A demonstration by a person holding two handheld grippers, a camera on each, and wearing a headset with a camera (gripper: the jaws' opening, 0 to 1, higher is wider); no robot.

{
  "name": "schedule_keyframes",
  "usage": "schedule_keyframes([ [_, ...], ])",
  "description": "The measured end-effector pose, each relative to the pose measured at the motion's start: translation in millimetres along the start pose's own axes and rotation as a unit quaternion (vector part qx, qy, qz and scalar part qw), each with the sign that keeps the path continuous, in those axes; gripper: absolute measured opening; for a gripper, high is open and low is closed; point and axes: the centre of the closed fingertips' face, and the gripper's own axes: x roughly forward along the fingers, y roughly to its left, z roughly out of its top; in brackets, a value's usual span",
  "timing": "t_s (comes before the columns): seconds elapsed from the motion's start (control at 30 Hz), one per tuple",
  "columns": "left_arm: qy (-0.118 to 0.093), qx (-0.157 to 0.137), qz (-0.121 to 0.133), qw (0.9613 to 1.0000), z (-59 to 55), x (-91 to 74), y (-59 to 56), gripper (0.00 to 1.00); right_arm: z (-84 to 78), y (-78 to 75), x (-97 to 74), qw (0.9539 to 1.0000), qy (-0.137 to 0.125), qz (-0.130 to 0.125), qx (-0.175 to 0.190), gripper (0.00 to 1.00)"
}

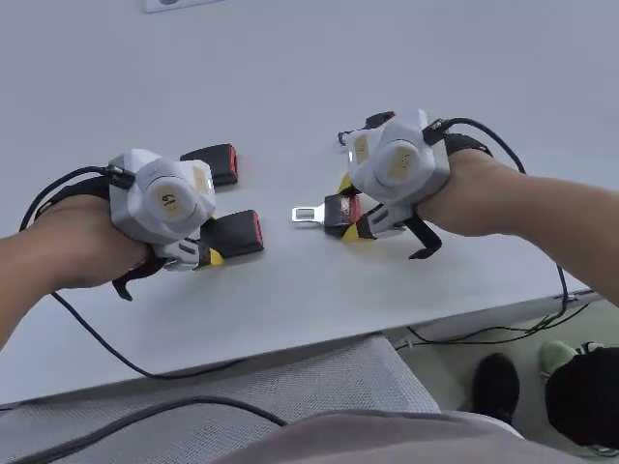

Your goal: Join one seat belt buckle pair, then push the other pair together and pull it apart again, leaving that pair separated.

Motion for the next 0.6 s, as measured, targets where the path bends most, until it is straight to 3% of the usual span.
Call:
schedule_keyframes([
  [0.47,-0.003,0.001,-0.003,1.0000,-0.1,-0.5,-1.7,0.33,11.7,-2.8,4.4,0.9998,-0.010,-0.014,0.007,0.35],
  [0.6,-0.005,0.000,-0.004,1.0000,0.3,-0.9,-1.8,0.33,18.4,0.4,8.4,0.9997,-0.023,-0.004,0.011,0.35],
])
